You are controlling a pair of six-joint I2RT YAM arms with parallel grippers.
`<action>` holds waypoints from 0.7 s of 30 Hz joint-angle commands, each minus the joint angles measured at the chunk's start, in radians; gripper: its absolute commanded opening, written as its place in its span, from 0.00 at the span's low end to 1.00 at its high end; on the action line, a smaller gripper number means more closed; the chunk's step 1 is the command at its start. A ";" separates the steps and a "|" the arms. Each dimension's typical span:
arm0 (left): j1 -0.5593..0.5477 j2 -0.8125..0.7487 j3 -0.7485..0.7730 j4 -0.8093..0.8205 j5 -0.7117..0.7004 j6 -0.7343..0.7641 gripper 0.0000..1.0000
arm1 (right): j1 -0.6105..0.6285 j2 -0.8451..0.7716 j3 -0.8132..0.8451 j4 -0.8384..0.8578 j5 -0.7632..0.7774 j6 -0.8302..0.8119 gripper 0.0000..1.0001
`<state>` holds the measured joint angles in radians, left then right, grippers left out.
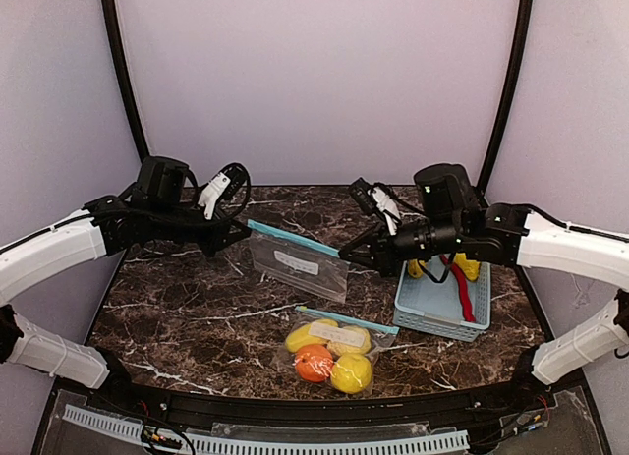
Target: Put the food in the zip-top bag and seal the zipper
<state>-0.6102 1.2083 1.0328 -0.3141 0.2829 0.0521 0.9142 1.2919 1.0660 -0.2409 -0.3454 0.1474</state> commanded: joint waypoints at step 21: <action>0.017 -0.024 -0.044 0.017 0.220 0.047 0.01 | -0.010 -0.071 -0.027 -0.067 -0.075 0.026 0.24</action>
<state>-0.6117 1.2072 1.0164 -0.2947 0.3176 0.0647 0.9112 1.2346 1.0283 -0.2649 -0.3344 0.1745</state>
